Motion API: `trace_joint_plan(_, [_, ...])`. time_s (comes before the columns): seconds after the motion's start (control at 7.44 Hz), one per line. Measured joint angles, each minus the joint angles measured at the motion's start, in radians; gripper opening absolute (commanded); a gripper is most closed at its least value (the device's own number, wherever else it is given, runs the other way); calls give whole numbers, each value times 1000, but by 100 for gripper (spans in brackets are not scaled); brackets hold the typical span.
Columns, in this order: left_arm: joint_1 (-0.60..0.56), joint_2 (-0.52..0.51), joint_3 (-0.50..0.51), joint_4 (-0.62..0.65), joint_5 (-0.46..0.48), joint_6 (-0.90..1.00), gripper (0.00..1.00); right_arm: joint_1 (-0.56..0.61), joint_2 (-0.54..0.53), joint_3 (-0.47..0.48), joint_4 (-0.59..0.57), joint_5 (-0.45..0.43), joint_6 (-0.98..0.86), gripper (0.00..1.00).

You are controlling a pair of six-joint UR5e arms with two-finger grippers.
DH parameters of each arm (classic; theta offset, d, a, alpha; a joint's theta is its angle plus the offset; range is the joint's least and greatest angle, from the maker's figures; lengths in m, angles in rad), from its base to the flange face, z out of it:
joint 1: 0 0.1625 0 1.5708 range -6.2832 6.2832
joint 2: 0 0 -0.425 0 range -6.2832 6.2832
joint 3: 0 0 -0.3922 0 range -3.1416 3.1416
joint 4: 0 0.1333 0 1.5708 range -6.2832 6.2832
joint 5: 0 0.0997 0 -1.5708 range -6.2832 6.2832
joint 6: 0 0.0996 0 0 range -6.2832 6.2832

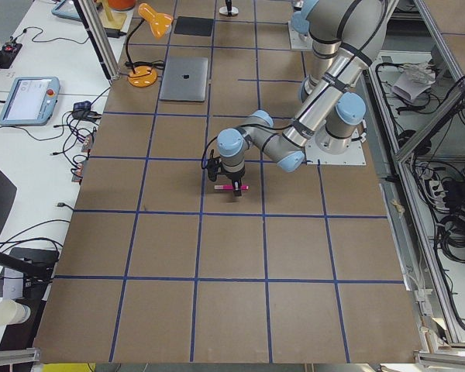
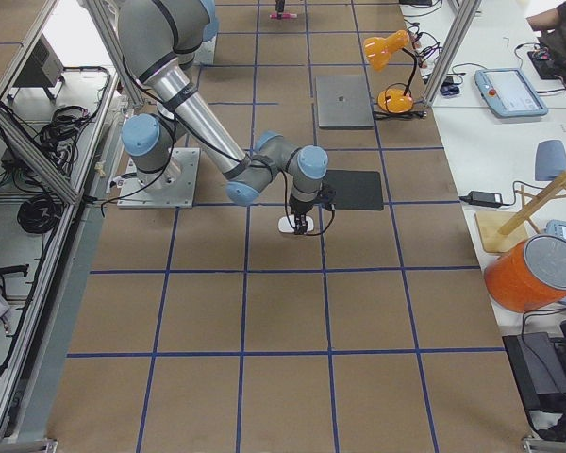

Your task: Place pen and mouse around notebook

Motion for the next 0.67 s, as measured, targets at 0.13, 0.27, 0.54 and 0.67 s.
trace_joint_plan(0.13, [0, -9, 0, 15, 0, -6, 0, 0, -3, -3, 3, -13, -5, 18])
trace_joint_plan(0.27, [1, -13, 0, 26, 0, -9, 0, 2, -11, -7, 10, -29, -2, 12])
trace_joint_plan(0.54, [2, -12, 1, 40, 1, -11, 0, 42, -41, -45, 30, -24, 43, 12])
trace_joint_plan(0.67, [0, -2, 3, 42, 0, -13, 0, 101, -46, -86, 51, -10, 111, 12])
